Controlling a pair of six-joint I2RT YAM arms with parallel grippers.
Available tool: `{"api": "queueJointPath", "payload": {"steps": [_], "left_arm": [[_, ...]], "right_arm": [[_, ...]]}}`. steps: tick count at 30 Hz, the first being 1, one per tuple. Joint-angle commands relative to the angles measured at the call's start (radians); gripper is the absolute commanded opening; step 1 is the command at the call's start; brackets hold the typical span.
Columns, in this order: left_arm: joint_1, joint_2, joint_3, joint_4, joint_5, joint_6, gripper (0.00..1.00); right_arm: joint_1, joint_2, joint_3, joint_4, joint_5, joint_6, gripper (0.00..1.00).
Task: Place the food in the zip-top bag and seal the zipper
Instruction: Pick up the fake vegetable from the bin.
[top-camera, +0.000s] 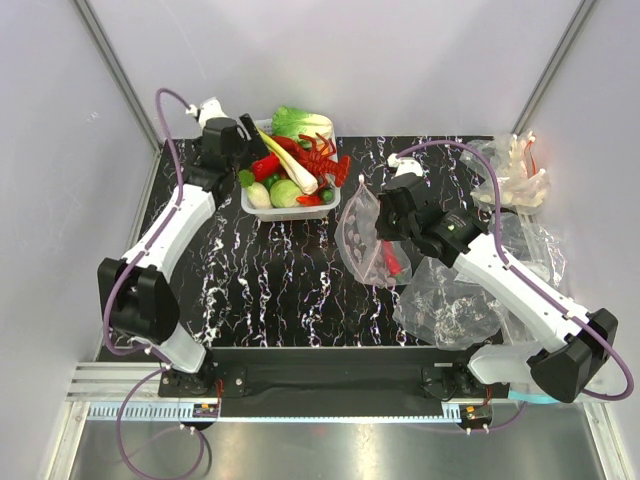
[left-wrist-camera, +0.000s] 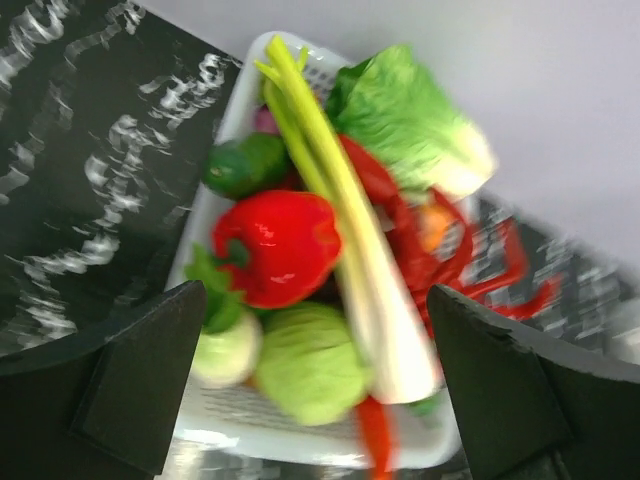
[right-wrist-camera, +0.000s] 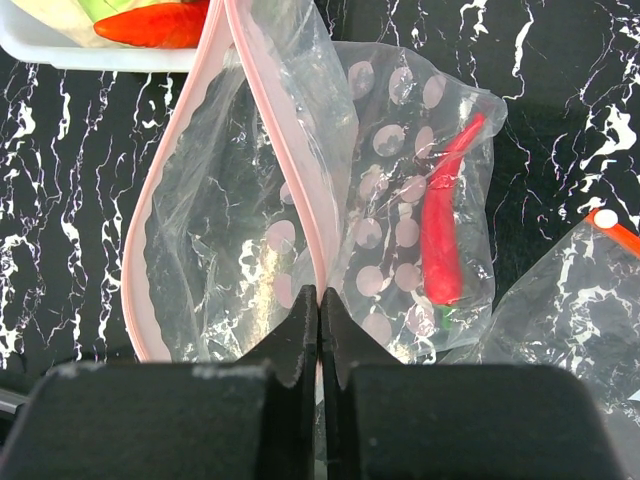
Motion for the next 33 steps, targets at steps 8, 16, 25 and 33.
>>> {"api": "queueJointPath", "payload": {"steps": [8,16,25,33], "left_arm": [[0.005,0.169,0.276,-0.171,0.106,0.618,0.99],[0.005,0.251,0.333,-0.2,0.19,0.713,0.99],[0.005,0.358,0.389,-0.2,0.158,0.713,0.99],[0.004,0.415,0.398,-0.163,0.075,0.713,0.99]], "right_arm": [[-0.007,0.033,0.096,-0.011,-0.025,-0.046,0.0],[-0.007,0.035,0.107,-0.023,-0.024,-0.052,0.0],[-0.007,0.035,0.11,-0.031,-0.024,-0.055,0.0],[-0.007,0.036,0.114,-0.035,-0.03,-0.051,0.0]]}}
